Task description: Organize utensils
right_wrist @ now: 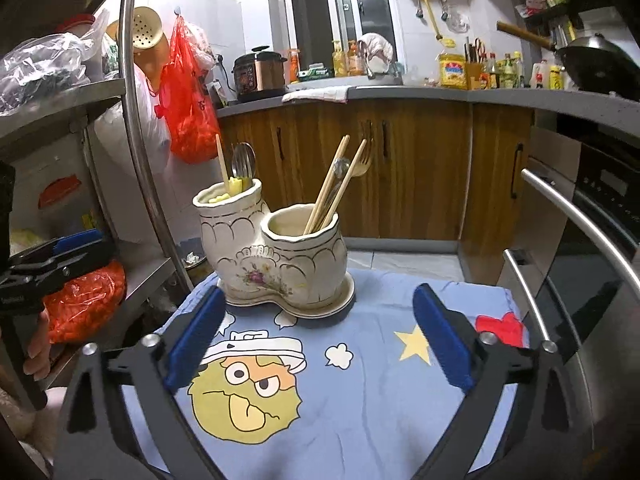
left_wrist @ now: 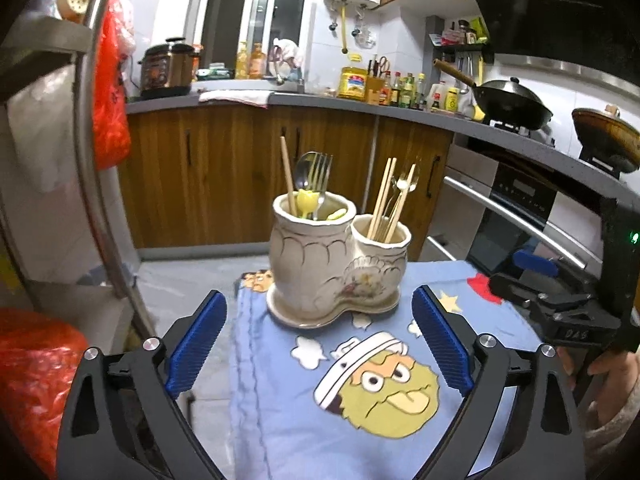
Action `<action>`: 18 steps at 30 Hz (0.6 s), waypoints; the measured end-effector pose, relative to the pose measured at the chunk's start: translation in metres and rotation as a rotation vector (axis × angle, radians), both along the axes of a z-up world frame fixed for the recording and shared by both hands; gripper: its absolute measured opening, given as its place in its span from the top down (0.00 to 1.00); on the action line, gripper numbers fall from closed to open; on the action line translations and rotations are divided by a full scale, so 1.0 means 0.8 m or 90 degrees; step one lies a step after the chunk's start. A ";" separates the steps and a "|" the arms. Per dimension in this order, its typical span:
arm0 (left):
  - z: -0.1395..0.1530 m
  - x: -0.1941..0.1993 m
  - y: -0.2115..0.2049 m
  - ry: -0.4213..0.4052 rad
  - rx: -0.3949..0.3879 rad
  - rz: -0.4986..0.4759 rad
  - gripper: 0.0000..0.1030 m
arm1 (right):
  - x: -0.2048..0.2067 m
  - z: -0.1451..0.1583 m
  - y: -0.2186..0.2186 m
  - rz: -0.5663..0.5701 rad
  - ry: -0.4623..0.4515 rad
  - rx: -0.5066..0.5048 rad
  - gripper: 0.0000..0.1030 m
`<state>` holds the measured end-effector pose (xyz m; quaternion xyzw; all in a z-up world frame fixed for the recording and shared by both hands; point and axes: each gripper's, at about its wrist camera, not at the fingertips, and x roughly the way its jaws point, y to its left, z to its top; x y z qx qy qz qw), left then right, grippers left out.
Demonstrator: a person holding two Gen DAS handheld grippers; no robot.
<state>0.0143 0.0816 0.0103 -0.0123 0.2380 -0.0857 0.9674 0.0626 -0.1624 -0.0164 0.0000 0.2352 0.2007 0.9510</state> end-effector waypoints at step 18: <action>0.009 -0.032 -0.003 -0.013 0.045 0.033 0.06 | -0.027 0.014 -0.003 -0.026 -0.016 -0.006 0.05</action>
